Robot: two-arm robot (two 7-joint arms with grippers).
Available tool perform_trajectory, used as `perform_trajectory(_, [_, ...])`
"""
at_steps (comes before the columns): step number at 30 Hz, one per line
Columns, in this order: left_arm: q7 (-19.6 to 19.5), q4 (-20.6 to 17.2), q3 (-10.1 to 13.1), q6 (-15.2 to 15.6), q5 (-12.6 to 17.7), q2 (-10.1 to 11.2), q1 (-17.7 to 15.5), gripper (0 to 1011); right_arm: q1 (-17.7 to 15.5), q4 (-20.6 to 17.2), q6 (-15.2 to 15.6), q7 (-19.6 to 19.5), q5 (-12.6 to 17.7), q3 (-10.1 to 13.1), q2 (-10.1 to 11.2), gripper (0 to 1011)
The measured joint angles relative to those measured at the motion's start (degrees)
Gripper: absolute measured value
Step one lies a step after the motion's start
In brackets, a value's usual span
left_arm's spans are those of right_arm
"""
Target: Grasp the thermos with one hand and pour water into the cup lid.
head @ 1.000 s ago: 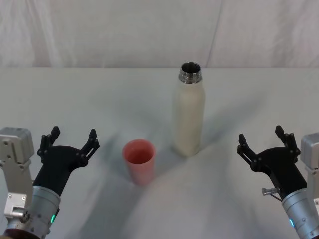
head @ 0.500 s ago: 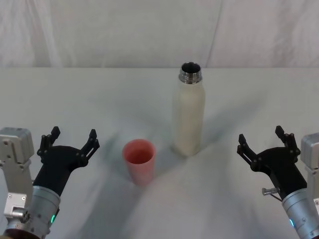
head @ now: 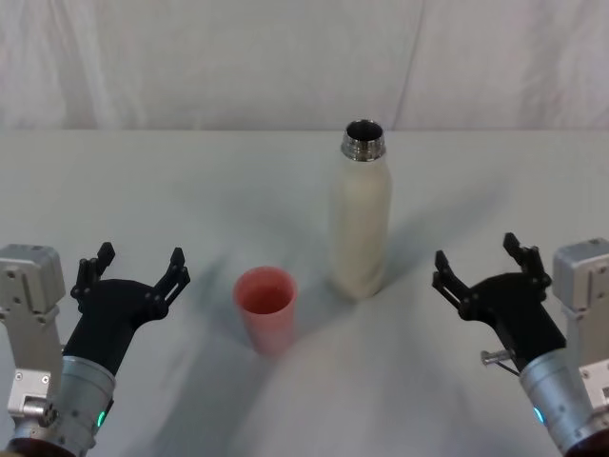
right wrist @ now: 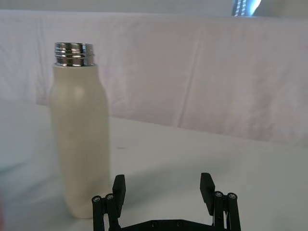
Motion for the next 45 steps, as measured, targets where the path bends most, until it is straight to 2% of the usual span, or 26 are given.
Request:
perform_trajectory(9, [0.0,0.0,0.0,0.0,0.0,0.0,0.0,1001,2.4,2.0,1.4,2.9,0.4,-0.6,-2.3,1002])
perform_trajectory(22, [0.0,0.0,0.0,0.0,0.0,0.0,0.0,1001,7.0,7.3,3.4,5.7,1.2,-0.5,-6.1,1002])
perform_trajectory(45, [0.0,0.0,0.0,0.0,0.0,0.0,0.0,1001,9.6,8.8,4.4,6.7,0.8,-2.5,-8.0,1001])
